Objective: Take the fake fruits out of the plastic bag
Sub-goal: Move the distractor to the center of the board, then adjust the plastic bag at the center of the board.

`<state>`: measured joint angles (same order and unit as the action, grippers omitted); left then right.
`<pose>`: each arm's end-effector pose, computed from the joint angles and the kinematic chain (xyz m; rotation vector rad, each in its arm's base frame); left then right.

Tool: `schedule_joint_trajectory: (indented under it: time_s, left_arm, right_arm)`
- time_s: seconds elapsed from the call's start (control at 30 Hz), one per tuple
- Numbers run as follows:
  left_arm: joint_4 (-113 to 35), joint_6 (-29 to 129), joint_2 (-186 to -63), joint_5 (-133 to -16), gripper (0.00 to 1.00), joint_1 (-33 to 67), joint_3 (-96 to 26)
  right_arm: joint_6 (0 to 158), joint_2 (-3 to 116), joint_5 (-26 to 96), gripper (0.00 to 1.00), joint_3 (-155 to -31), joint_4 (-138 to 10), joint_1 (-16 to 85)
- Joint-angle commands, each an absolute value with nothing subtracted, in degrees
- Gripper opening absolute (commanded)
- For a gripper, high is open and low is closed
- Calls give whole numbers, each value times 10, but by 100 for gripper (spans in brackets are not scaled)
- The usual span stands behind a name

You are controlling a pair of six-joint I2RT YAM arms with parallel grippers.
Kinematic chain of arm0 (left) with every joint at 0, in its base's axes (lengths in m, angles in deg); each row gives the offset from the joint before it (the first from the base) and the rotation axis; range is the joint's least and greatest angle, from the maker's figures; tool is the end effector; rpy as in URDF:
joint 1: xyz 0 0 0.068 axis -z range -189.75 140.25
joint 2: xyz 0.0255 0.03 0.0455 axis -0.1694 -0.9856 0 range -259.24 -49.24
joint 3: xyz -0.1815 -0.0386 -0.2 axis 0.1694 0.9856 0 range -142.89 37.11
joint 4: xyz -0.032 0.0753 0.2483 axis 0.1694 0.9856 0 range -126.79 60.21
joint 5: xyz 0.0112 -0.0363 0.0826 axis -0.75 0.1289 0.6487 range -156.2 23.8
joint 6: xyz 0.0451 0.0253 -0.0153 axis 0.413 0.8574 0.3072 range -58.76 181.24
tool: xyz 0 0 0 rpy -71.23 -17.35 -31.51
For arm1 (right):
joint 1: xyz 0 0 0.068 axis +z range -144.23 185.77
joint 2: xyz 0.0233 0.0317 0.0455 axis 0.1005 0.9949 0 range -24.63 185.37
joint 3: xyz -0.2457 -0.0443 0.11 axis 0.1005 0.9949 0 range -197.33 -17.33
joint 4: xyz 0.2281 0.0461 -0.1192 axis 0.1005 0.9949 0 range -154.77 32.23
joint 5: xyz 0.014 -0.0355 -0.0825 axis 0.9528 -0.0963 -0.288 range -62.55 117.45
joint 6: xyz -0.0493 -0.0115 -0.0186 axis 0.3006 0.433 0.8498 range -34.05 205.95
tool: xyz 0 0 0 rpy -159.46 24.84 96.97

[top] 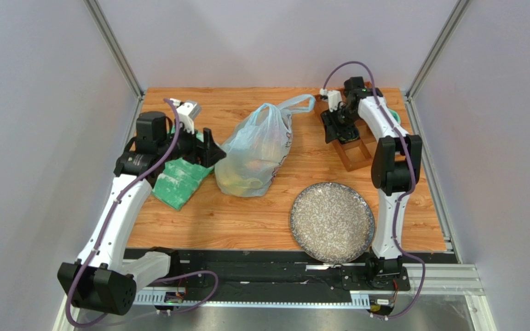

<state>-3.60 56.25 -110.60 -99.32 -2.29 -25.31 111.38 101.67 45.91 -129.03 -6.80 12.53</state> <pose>0.2208 -0.0486 0.3545 0.3885 2.0814 -0.7428 0.4562 0.0655 0.2198 -0.8334 2.6396 0.3750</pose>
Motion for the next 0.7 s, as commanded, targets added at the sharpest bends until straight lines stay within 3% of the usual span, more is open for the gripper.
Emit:
schedule_joint_trajectory:
  time_s: [0.0, 0.13, 0.27, 0.5, 0.67]
  left_arm:
    - [-94, 521, -1157, -1039, 94, 33, -337]
    - [-172, 429, -1242, -1056, 96, 73, -425]
    - [-225, 295, -1327, -984, 97, 79, -478]
    - [-245, 227, -1442, -987, 99, 95, -565]
    - [-252, 202, -1472, -986, 99, 114, -563]
  right_arm:
    - [1129, 932, 624, 58, -1340, 11, 127]
    - [1079, 867, 649, 100, -1310, -58, 128]
    - [1061, 841, 624, 100, -1282, -151, 133]
    - [1038, 905, 571, 100, -1353, -192, 136]
    - [1031, 939, 548, 99, -1388, -204, 137]
